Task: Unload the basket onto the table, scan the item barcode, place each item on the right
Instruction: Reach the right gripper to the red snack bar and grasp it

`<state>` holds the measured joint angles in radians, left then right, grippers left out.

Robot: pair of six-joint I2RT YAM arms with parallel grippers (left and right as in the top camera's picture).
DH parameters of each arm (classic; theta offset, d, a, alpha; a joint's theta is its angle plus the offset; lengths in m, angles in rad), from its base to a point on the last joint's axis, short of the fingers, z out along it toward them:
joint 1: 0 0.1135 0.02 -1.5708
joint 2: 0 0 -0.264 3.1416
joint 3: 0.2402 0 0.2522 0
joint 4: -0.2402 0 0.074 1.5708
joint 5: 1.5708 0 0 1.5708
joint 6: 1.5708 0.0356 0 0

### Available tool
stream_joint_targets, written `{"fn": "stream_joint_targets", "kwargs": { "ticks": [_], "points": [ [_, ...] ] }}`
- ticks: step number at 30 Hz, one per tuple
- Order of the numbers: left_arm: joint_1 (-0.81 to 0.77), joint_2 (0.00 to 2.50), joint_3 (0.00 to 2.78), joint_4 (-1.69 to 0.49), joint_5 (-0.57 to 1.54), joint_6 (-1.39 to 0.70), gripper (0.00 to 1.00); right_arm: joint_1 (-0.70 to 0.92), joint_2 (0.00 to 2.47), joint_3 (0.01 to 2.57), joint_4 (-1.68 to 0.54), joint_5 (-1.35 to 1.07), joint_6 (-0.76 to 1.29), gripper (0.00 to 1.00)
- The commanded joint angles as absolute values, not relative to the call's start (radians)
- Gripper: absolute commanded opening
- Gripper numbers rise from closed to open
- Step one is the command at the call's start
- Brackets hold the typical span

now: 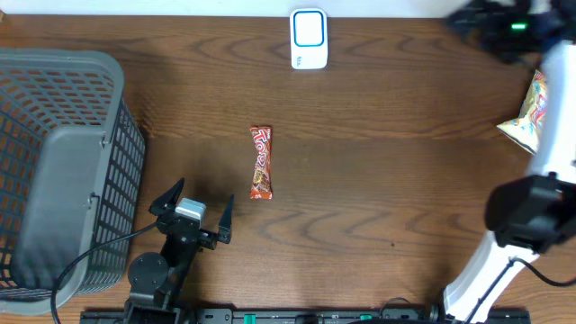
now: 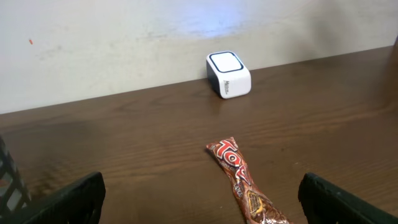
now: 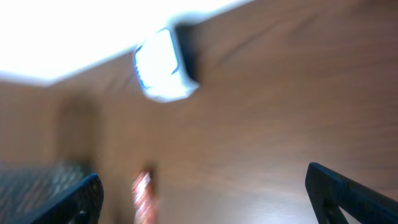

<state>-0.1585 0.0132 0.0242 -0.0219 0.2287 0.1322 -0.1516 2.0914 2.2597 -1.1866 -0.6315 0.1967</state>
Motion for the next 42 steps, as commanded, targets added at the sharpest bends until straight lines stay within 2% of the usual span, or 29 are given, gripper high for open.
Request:
{"fn": "stream_joint_targets", "kwargs": {
  "ticks": [1,6,10,16,22,27,31,34,35,36,38,42],
  "points": [
    [-0.162,0.011,0.006,-0.052,0.231,0.142,0.99,0.018,2.124,2.226,-1.217,-0.754,0.205,0.99],
    [-0.162,0.011,0.006,-0.052,0.231,0.142,0.99,0.275,2.14,2.181,-1.187,-0.58,0.205,0.99],
    [-0.162,0.011,0.006,-0.052,0.231,0.142,0.99,0.493,2.169,2.119,-1.154,-0.273,0.229,0.99],
    [-0.162,0.011,0.006,-0.052,0.231,0.142,0.99,0.709,2.268,2.074,-1.113,0.171,0.493,0.91],
    [-0.162,0.011,0.006,-0.052,0.231,0.142,0.99,0.828,2.388,2.074,-1.033,0.212,0.553,0.83],
    [-0.162,0.011,0.006,-0.052,0.231,0.142,0.99,0.855,2.457,2.074,-1.044,0.212,0.574,0.63],
    [-0.162,0.011,0.006,-0.052,0.231,0.141,0.99,0.849,2.487,2.074,-1.137,0.212,0.668,0.31],
    [-0.162,0.011,0.006,-0.052,0.231,0.142,0.99,0.841,2.494,2.07,-1.207,0.212,0.702,0.21],
    [-0.162,0.011,0.006,-0.052,0.231,0.142,0.99,0.838,2.494,2.069,-1.223,0.215,0.702,0.09],
    [-0.162,0.011,0.006,-0.052,0.231,0.142,0.99,0.834,2.494,2.07,-1.237,0.215,0.702,0.01],
    [-0.162,0.011,0.006,-0.052,0.231,0.142,0.99,0.823,2.492,2.073,-1.247,0.167,0.674,0.01],
    [-0.162,0.011,0.006,-0.052,0.231,0.142,0.99,0.776,2.472,2.113,-1.283,-0.118,0.418,0.01]
  ]
}}
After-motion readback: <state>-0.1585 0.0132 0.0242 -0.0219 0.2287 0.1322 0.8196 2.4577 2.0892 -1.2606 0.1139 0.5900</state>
